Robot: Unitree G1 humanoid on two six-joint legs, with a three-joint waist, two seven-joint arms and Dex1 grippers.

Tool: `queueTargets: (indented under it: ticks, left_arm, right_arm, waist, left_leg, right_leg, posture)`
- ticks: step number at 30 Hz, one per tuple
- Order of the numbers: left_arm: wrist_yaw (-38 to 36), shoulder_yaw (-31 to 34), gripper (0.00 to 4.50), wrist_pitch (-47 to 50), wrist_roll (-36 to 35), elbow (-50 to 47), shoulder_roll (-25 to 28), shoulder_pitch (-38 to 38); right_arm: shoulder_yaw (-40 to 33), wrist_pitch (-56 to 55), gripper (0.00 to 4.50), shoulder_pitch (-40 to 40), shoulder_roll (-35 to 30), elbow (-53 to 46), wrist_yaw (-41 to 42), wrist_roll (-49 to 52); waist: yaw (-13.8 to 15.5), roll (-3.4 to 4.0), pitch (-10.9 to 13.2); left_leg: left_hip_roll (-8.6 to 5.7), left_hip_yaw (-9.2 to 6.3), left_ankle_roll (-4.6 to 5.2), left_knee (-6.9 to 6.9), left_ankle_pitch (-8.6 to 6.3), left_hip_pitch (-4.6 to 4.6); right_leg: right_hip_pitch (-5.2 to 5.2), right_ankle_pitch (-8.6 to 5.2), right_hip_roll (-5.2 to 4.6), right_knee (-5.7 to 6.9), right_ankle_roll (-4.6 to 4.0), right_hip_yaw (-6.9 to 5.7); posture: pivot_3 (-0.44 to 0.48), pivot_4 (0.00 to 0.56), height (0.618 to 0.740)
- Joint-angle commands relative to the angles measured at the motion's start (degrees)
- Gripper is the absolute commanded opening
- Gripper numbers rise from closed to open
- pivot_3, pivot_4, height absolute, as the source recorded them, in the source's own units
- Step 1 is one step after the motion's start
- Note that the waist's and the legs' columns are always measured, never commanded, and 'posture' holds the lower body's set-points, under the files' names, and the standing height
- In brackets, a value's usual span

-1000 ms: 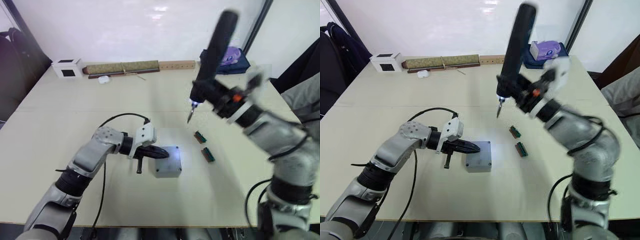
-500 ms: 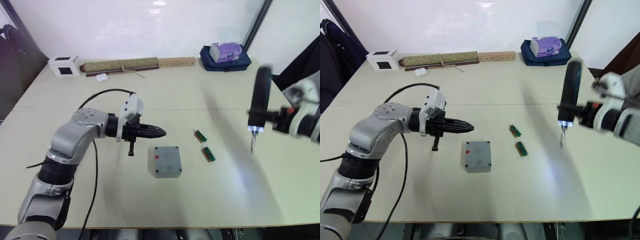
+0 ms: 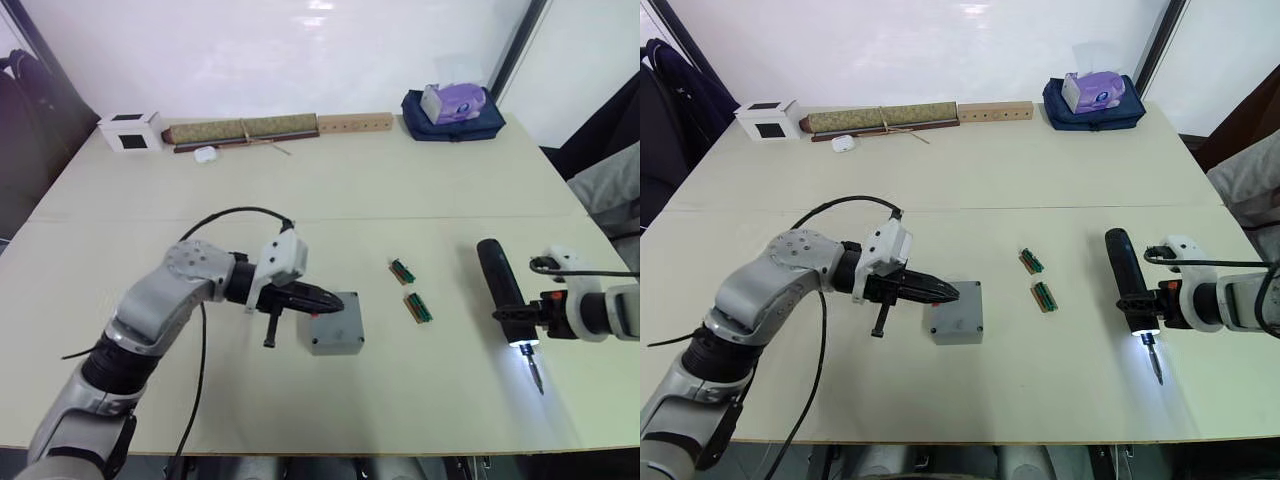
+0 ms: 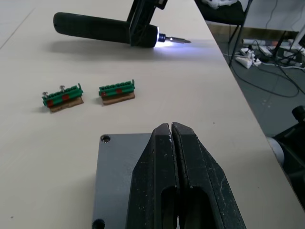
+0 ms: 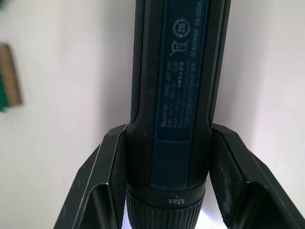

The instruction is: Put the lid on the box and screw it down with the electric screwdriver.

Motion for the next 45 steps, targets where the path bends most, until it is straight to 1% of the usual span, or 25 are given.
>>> queueTargets:
  ticks: [1, 2, 3, 4, 8, 11, 12, 13, 15, 17, 20, 21, 23, 25, 28, 30, 33, 35, 39, 45]
  left_arm:
    - [-0.1, 0.9, 0.00, -1.6, 0.0, -0.4, 0.5, -0.7]
    - [-0.1, 0.9, 0.00, -1.8, 0.1, 0.0, 0.5, -0.7]
    - [-0.1, 1.2, 0.00, -2.1, 0.3, 0.7, 0.7, -0.9]
    - [-0.2, 1.4, 0.00, -2.4, 0.4, 1.3, 0.8, -0.9]
    - [-0.4, 2.9, 0.00, -3.6, 1.3, 3.4, 2.5, -1.4]
    - [1.3, 9.5, 0.00, -2.3, -0.4, 9.0, 5.0, -3.5]
    - [1.4, 11.3, 0.00, -2.0, -0.7, 10.7, 6.2, -3.7]
    - [1.6, 12.3, 0.00, -2.1, -0.1, 11.9, 7.4, -3.5]
    - [1.3, 11.4, 0.00, -4.3, 2.9, 13.3, 9.7, -2.5]
    - [0.8, 9.6, 0.00, -6.4, 5.3, 14.4, 10.6, -2.2]
    - [0.6, 8.0, 0.00, -6.6, 6.5, 14.3, 10.2, -1.9]
    - [0.3, 7.1, 0.00, -6.1, 6.3, 12.9, 10.1, -0.7]
    - [0.7, 5.8, 0.00, -4.9, 6.1, 10.3, 9.6, 1.4]
    - [1.5, 4.8, 0.00, -4.0, 6.4, 8.9, 9.2, 3.5]
    - [2.7, 3.3, 0.00, -3.3, 6.9, 6.8, 8.5, 6.9]
    - [3.1, 3.1, 0.00, -3.0, 6.7, 6.0, 8.1, 7.7]
    - [4.0, 2.3, 0.00, -0.9, 5.5, 4.3, 6.8, 8.5]
    - [4.8, 0.9, 0.00, -0.8, 6.2, 3.5, 5.5, 8.6]
    - [5.2, -2.2, 0.00, -1.4, 8.0, 4.3, 3.0, 6.8]
    - [4.9, -4.2, 0.00, -4.1, 10.1, 8.8, -0.7, 3.1]
  right_arm:
    - [-0.7, -0.9, 3.43, -1.9, -0.4, -0.6, 2.8, -3.6]
    - [-0.5, -1.1, 3.77, -2.0, -0.3, -0.7, 3.6, -4.6]
    - [-0.2, -2.6, 4.22, -2.1, -0.2, -1.1, 3.9, -6.4]
    - [-0.1, -3.7, 4.42, -2.1, -0.1, -1.4, 4.2, -7.7]
    - [-0.8, -6.1, 4.42, -3.0, -0.7, -2.2, 6.7, -10.9]
    - [-4.0, -10.9, 4.42, -6.0, -2.6, -4.5, 9.6, -13.0]
    - [-6.3, -14.2, 4.42, -7.1, -1.5, -7.0, 11.2, -12.4]
    - [-8.7, -18.3, 4.42, -8.4, 1.5, -10.6, 11.9, -11.3]
    - [-11.3, -20.9, 4.42, -8.9, 7.5, -18.5, 12.5, -6.4]
    - [-9.5, -19.5, 4.42, -7.2, 11.3, -24.9, 12.7, -3.1]
    - [-4.1, -17.3, 4.42, -2.5, 11.0, -32.9, 15.9, -1.5]
    - [-2.4, -16.7, 4.42, -0.7, 12.1, -35.5, 16.2, 0.3]
    - [0.4, -16.7, 4.42, 2.3, 14.3, -38.5, 16.0, 1.7]
    - [2.8, -17.7, 4.42, 4.6, 14.7, -40.6, 16.3, 0.2]
    - [5.7, -19.0, 4.42, 6.7, 15.6, -41.7, 15.3, -2.8]
    - [6.4, -19.5, 4.42, 7.1, 15.7, -41.8, 15.4, -3.5]
    - [8.9, -21.6, 4.42, 7.7, 15.8, -41.4, 15.7, -7.4]
    - [10.7, -21.3, 4.42, 8.5, 15.2, -41.0, 15.4, -9.3]
    - [13.0, -20.9, 4.42, 9.1, 16.9, -40.7, 15.4, -9.4]
    - [13.7, -19.3, 4.42, 8.6, 20.8, -41.3, 13.9, -7.5]
  waist:
    - [-0.1, 0.00, 0.0]
    - [-0.1, 0.00, 0.0]
    - [-0.1, 0.00, 0.0]
    - [-0.1, 0.00, 0.0]
    - [-0.1, 0.00, 0.0]
    - [-0.3, 0.01, 0.0]
    - [-0.3, 0.01, 0.0]
    - [-0.5, 0.01, 0.0]
    - [-0.9, 0.01, 0.0]
    - [-0.7, -0.07, 0.0]
    - [0.5, -0.15, 0.0]
    - [0.9, -0.15, 0.0]
    - [1.0, -0.17, 0.0]
    - [1.0, -0.20, 0.0]
    - [1.0, -0.21, 0.0]
    - [0.9, -0.22, 0.0]
    - [0.7, -0.22, 0.0]
    - [0.5, -0.22, 0.0]
    - [0.1, -0.24, 0.0]
    - [0.1, -0.24, 0.0]
  left_leg:
    - [0.00, 0.00, 0.00, 0.00, 0.00, 0.01]
    - [0.00, 0.00, 0.00, 0.00, 0.00, 0.02]
    - [0.01, 0.00, 0.00, 0.00, 0.00, 0.02]
    - [0.01, -0.01, 0.00, 0.00, 0.00, 0.02]
    - [0.00, 0.00, 0.00, 0.01, 0.00, 0.01]
    - [0.00, 0.00, 0.00, 0.01, 0.00, 0.02]
    - [0.01, 0.00, 0.00, 0.01, 0.00, 0.01]
    - [0.02, 0.00, 0.00, 0.01, 0.00, 0.02]
    - [0.10, -0.04, 0.00, -0.01, 0.00, 0.04]
    - [0.14, -0.12, 0.00, -0.06, 0.00, 0.05]
    - [0.18, -0.27, -0.01, -0.04, 0.00, -0.01]
    - [0.13, -0.28, -0.02, -0.01, 0.01, -0.08]
    - [0.02, -0.24, -0.03, 0.12, 0.01, -0.09]
    - [-0.03, -0.23, -0.02, 0.14, 0.01, -0.09]
    - [-0.04, -0.25, -0.02, 0.16, 0.01, -0.04]
    - [-0.01, -0.27, -0.02, 0.16, 0.01, 0.00]
    - [0.05, -0.27, -0.03, 0.16, 0.01, 0.04]
    - [0.05, -0.27, -0.03, 0.15, 0.01, 0.05]
    - [0.03, -0.28, -0.03, 0.16, 0.02, 0.05]
    - [-0.03, -0.30, -0.03, 0.17, 0.02, 0.06]
  right_leg:
    - [0.00, 0.00, 0.01, 0.00, 0.00, 0.00]
    - [0.00, 0.00, 0.03, 0.01, 0.00, 0.00]
    - [0.01, 0.00, 0.04, 0.01, 0.00, -0.01]
    - [0.01, 0.00, 0.04, 0.01, 0.00, -0.01]
    - [0.01, 0.00, 0.03, 0.01, 0.00, -0.03]
    - [-0.03, 0.00, 0.03, 0.07, 0.00, -0.03]
    - [-0.08, 0.00, 0.04, 0.11, 0.00, -0.02]
    - [-0.08, 0.00, 0.06, 0.12, 0.00, -0.02]
    - [-0.09, 0.00, 0.13, 0.11, 0.00, -0.02]
    - [-0.02, 0.00, 0.22, 0.07, -0.01, -0.10]
    - [0.04, -0.01, 0.12, 0.07, -0.03, -0.29]
    - [0.02, -0.01, -0.02, 0.09, -0.03, -0.32]
    - [0.06, 0.00, -0.21, 0.06, 0.00, -0.21]
    - [0.09, 0.05, -0.26, -0.03, 0.09, -0.14]
    - [0.14, 0.06, -0.27, -0.02, 0.09, -0.14]
    - [0.14, 0.06, -0.21, 0.02, 0.09, -0.15]
    - [0.15, 0.05, -0.07, 0.08, 0.08, -0.18]
    - [0.14, 0.05, -0.06, 0.10, 0.08, -0.19]
    - [0.16, 0.05, -0.09, 0.10, 0.08, -0.21]
    - [0.17, 0.06, -0.05, 0.13, 0.08, -0.22]
  posture:
    - [0.000, 0.150, 0.740]
    - [0.000, 0.150, 0.740]
    - [0.000, 0.150, 0.740]
    - [0.000, 0.150, 0.740]
    - [0.000, 0.150, 0.740]
    - [0.000, 0.150, 0.740]
    - [0.000, 0.150, 0.740]
    - [0.000, 0.150, 0.740]
    - [0.000, 0.150, 0.740]
    - [0.000, 0.150, 0.740]
    - [0.000, 0.150, 0.740]
    - [0.000, 0.150, 0.740]
    - [0.000, 0.150, 0.740]
    - [0.000, 0.150, 0.740]
    - [0.000, 0.150, 0.740]
    - [0.000, 0.150, 0.740]
    - [0.000, 0.150, 0.740]
    - [0.000, 0.150, 0.740]
    - [0.000, 0.150, 0.740]
    - [0.000, 0.150, 0.740]
